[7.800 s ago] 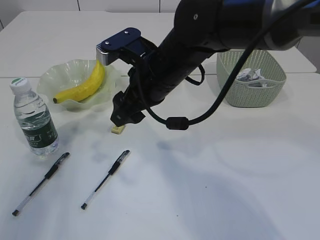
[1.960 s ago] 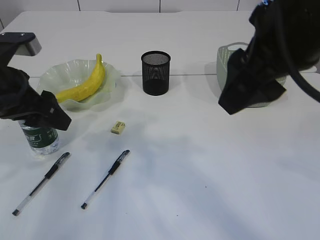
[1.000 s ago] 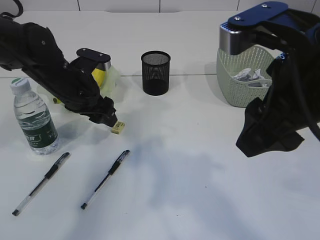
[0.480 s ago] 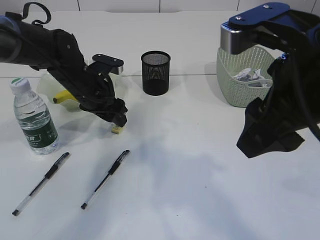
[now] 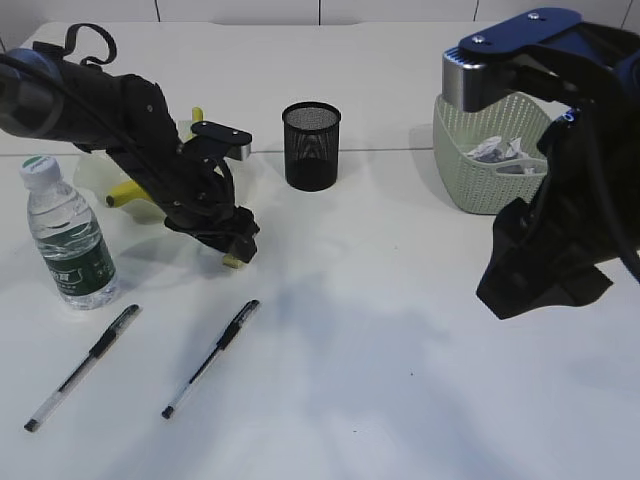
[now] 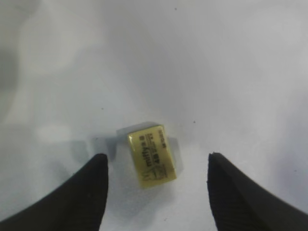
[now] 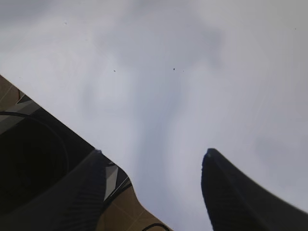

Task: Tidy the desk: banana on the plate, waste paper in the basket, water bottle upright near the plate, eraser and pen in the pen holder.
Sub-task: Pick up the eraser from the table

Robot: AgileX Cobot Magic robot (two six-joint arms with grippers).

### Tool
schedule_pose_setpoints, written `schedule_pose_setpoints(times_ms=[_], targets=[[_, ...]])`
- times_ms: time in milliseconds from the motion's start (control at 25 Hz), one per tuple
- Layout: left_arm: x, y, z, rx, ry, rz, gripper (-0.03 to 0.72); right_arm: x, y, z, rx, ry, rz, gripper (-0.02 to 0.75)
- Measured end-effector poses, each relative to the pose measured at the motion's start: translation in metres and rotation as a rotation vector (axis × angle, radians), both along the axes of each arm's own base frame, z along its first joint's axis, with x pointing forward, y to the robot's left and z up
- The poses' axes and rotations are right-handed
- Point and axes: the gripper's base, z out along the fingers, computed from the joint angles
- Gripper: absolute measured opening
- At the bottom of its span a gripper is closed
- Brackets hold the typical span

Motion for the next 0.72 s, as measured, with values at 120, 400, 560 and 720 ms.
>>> schedule_pose_setpoints(times_ms=[120,400,560,720], targets=[[0.001,0.000,-0.007,0.005,0.007,0.003,0.466,0.000,0.000,0.000,-0.001,0.002,0.000,0.465],[0.003,0.002,-0.016,0.025,0.013,0.026,0.466,-0.001,-0.001,0.000,-0.008,0.013,0.001,0.465],[0.002,-0.004,-0.015,0.027,-0.005,0.040,0.466,-0.001,-0.001,0.000,-0.009,0.014,0.001,0.465],[-0.001,-0.019,-0.016,0.024,-0.031,0.038,0.466,-0.001,-0.001,0.000,-0.009,0.014,0.001,0.465]])
